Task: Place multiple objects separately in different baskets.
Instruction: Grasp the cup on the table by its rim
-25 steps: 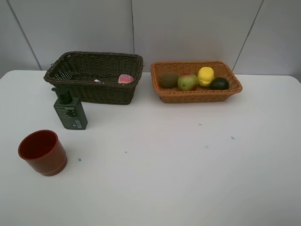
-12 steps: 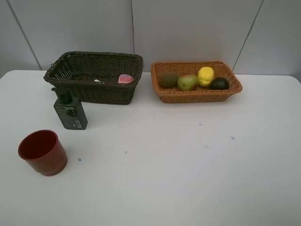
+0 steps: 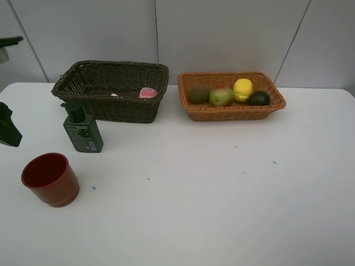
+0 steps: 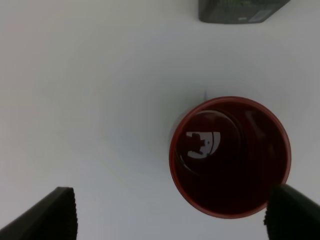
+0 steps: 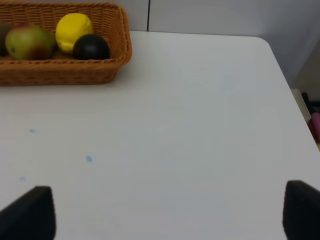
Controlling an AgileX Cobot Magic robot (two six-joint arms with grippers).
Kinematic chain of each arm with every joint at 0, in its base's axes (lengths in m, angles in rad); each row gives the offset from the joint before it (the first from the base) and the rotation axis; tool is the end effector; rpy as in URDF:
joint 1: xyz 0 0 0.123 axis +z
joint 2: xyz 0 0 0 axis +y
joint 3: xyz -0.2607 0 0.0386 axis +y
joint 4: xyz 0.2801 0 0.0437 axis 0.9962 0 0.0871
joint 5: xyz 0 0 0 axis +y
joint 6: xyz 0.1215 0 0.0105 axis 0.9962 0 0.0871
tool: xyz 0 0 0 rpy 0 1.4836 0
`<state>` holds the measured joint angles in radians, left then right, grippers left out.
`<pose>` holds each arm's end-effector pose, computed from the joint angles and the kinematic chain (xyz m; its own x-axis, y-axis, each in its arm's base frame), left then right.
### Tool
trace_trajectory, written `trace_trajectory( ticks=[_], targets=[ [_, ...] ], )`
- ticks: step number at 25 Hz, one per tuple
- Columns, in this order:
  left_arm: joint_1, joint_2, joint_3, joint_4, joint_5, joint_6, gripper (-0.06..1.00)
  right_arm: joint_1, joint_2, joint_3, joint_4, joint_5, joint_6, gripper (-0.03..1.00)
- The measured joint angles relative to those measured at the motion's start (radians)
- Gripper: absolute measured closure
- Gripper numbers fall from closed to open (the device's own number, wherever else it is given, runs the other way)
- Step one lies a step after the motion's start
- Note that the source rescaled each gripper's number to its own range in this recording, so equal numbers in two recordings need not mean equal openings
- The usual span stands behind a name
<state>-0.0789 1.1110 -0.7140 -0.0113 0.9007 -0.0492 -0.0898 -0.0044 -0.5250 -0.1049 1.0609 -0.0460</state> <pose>0.2362 -0.0198 0.1916 -0.9360 0.0176 -0.3516 0.0294 0.9992 -0.0281 0.0673 -0.0173 0.2876 -0.4406 -0.0575 -0.8958 0.1294 0.9835 -0.1268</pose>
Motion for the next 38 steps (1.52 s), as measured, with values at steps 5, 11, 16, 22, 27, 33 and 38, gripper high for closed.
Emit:
trace_trajectory(
  ticks=[5, 11, 16, 22, 27, 33, 38],
  targets=[
    [0.0, 0.029, 0.085, -0.016, -0.103, 0.001, -0.03, 0.0, 0.0, 0.0, 0.0, 0.0, 0.0, -0.03],
    [0.0, 0.081, 0.124, -0.018, -0.18, 0.001, -0.03, 0.0, 0.0, 0.0, 0.0, 0.0, 0.0, -0.03],
    [0.0, 0.184, 0.126, -0.019, -0.236, 0.01, -0.03, 0.0, 0.0, 0.0, 0.0, 0.0, 0.0, -0.03],
    [0.0, 0.296, 0.126, -0.019, -0.288, 0.013, -0.03, 0.0, 0.0, 0.0, 0.0, 0.0, 0.0, -0.03],
    [0.0, 0.388, 0.126, -0.019, -0.31, 0.013, -0.03, 0.0, 0.0, 0.0, 0.0, 0.0, 0.0, -0.03],
    [0.0, 0.446, 0.126, -0.019, -0.336, 0.013, -0.03, 0.0, 0.0, 0.0, 0.0, 0.0, 0.0, -0.03],
    [0.0, 0.462, 0.126, -0.019, -0.342, 0.017, 0.01, 0.0, 0.0, 0.0, 0.0, 0.0, 0.0, -0.03]
  ],
)
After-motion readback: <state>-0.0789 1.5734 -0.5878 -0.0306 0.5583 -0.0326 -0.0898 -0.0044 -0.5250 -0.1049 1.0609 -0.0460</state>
